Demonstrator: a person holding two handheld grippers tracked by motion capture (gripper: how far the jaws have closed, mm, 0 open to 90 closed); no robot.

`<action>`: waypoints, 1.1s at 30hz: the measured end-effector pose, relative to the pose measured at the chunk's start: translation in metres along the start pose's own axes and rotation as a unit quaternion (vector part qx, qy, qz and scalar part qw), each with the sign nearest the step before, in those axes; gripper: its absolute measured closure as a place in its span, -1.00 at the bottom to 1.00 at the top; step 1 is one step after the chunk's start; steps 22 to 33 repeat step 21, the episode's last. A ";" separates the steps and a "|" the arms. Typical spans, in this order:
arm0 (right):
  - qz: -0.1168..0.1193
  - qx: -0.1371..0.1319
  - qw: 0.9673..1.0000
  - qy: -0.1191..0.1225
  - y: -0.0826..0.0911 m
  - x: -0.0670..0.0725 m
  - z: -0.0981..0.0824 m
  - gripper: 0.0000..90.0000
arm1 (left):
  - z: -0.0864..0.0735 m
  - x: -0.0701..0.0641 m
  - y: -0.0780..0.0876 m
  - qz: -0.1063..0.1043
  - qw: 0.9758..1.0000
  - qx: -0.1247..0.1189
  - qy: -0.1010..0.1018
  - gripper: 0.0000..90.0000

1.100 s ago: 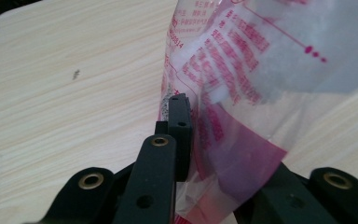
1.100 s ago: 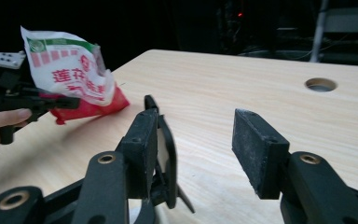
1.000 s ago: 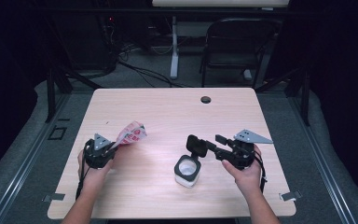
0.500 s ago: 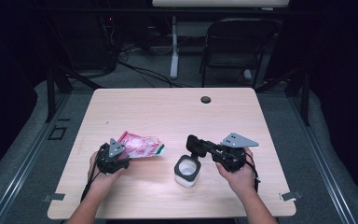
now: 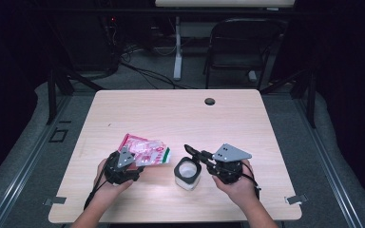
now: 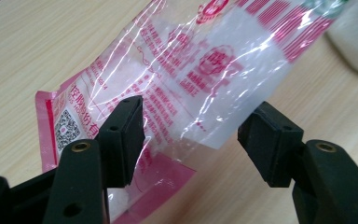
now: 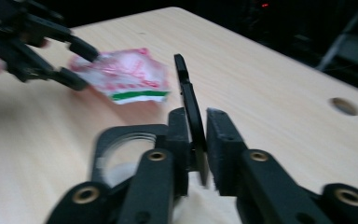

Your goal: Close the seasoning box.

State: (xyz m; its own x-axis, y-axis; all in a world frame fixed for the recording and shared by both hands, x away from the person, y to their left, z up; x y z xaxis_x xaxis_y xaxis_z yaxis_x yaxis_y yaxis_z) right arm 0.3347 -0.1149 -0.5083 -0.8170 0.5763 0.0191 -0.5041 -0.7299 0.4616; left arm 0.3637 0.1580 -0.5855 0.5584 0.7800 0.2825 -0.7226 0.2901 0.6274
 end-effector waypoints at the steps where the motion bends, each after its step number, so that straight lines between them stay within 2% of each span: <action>1: 0.008 -0.003 1.000 -0.005 0.000 0.002 0.000 0.69 | 0.001 0.000 0.002 -0.007 1.000 -0.004 0.006 -0.09; 3: 0.019 -0.003 1.000 -0.014 -0.002 0.007 -0.001 0.65 | 0.004 -0.002 0.007 -0.020 1.000 -0.014 0.017 -0.09; 5: 0.025 -0.003 1.000 -0.017 -0.002 0.010 -0.002 0.58 | 0.008 -0.003 0.010 -0.025 0.999 -0.030 0.023 -0.08; 11: 0.068 -0.002 0.997 -0.030 -0.005 0.022 -0.005 0.30 | 0.015 -0.007 0.013 -0.032 0.998 -0.045 0.023 -0.09; 13: 0.068 -0.006 0.997 -0.028 -0.004 0.023 -0.004 0.22 | 0.015 -0.005 0.011 -0.030 0.998 -0.045 0.023 -0.08; 17: 0.073 -0.025 0.995 -0.055 -0.002 0.019 -0.005 0.11 | 0.013 0.000 0.007 -0.030 0.998 -0.042 0.032 -0.08; 21: 0.054 -0.030 0.995 -0.075 0.000 0.007 -0.010 0.11 | 0.011 0.008 0.003 -0.023 0.998 -0.040 0.044 -0.08; 33: 0.054 -0.030 0.995 -0.075 0.000 0.007 -0.010 0.11 | 0.011 0.008 0.003 -0.023 0.998 -0.040 0.044 -0.08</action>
Point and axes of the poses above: each handheld gripper's, and its own axes: y roughly backward along the jaws, z roughly out of its top, x roughly to its left, the point moved 7 cm from there along -y, roughly forward along the jaws, and after that the axes turned 11 degrees about z, right-handed, at the moved point
